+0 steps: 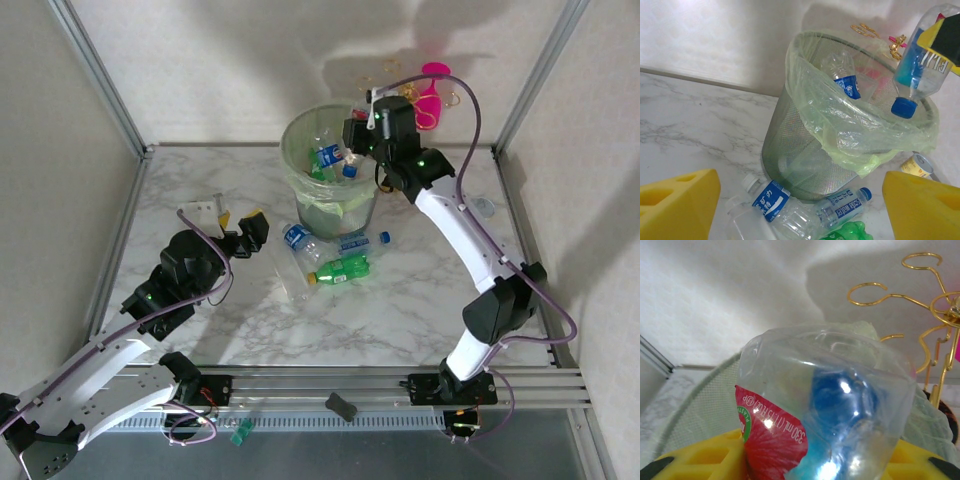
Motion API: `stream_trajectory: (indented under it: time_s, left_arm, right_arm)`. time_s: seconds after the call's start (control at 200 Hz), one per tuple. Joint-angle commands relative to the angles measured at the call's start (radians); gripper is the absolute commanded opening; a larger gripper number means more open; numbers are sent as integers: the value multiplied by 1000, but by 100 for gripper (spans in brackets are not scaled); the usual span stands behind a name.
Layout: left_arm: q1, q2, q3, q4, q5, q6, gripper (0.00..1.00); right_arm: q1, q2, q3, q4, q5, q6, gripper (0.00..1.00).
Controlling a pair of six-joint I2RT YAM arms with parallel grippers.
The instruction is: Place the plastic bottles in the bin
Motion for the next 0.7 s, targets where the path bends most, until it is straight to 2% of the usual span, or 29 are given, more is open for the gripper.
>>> stream_trajectory:
  time_s: [0.0,0.31,0.426,0.566,0.696]
  left_arm:
    - [-11,-8,-8,15,-8,17,84]
    - [-10,-3,-8,12,-9,18,84]
    - [-10,-1,-8,11,-10,18,84]
    - [-11,-2,-8,10,-14,18,84]
    - [-10,-1,-8,11,-13,18,84]
  right_arm:
    - [14,30,33,-29,62,-60,34]
    - [16,114,55,-92,107,-76,42]
    - [16,151,79,-121,107,-65,54]
    - [15,157,99,-131,133,-61,76]
    - [16,117,105,-116,155,-59,84]
